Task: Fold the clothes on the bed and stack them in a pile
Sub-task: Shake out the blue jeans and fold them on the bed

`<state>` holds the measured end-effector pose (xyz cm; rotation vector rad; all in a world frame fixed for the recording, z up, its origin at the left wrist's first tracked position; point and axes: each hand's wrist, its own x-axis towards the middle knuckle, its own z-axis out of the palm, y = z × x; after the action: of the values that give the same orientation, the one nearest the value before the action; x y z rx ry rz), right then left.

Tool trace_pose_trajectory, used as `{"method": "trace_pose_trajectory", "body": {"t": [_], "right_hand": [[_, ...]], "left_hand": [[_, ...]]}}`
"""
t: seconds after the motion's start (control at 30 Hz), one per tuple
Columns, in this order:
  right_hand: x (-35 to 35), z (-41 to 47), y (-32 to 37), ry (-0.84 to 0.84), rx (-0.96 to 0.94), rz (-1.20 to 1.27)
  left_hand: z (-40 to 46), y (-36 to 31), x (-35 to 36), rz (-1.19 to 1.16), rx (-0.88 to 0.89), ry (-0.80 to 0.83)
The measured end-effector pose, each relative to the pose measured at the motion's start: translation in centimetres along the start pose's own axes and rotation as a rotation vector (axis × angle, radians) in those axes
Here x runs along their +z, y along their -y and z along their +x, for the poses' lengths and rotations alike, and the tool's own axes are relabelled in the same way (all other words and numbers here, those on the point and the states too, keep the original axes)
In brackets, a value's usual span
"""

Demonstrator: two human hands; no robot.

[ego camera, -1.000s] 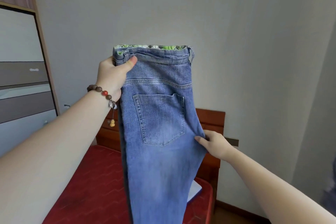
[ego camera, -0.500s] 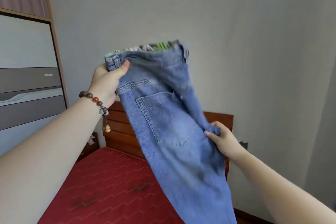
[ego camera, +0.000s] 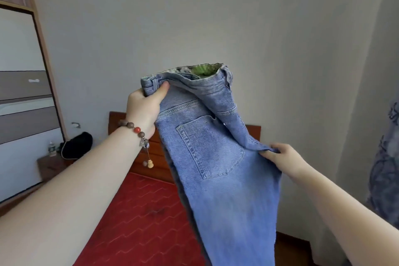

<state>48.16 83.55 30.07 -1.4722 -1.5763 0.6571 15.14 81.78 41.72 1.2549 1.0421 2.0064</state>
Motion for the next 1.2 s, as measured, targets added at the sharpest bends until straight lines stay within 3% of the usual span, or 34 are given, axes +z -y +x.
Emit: {"method": "trace_pose_trajectory", "body": {"t": [0.13, 0.23, 0.33, 0.43, 0.53, 0.63, 0.73, 0.83, 1.0, 1.2], "right_hand": [[-1.8, -4.0, -1.6, -0.042, 0.042, -0.227], [-3.4, -7.2, -0.9, 0.172, -0.106, 0.068], [-5.3, -8.4, 1.2, -0.054, -0.211, 0.353], [-8.3, -8.7, 2.3, -0.318, -0.292, 0.262], [-10.9, -8.7, 2.2, -0.399, -0.377, 0.298], [-12.4, -8.5, 2.0, -0.410, -0.410, 0.324], [-13.9, -8.4, 0.7, -0.392, -0.395, 0.113], [-15.9, -9.0, -1.2, -0.420, -0.459, 0.058], [-15.9, -9.8, -3.5, -0.398, -0.539, 0.134], [-10.4, -9.3, -4.8, -0.265, -0.553, 0.287]], "left_hand": [[-3.1, 1.4, 4.5, -0.017, -0.034, 0.132], [-6.1, 2.3, 8.3, 0.018, -0.018, 0.268], [-9.6, 3.0, 11.7, 0.073, 0.012, 0.392], [-10.8, 2.3, 13.3, 0.101, 0.086, 0.376], [-11.5, 1.6, 13.1, 0.149, 0.196, 0.338], [-14.5, 3.2, 13.4, 0.250, 0.176, 0.364], [-17.2, 4.6, 14.8, 0.391, 0.229, 0.188], [-19.4, 4.5, 16.4, 0.404, 0.299, 0.079], [-24.6, 5.0, 16.7, 0.411, 0.391, -0.084], [-29.4, 5.9, 12.4, 0.528, 0.375, -0.293]]}}
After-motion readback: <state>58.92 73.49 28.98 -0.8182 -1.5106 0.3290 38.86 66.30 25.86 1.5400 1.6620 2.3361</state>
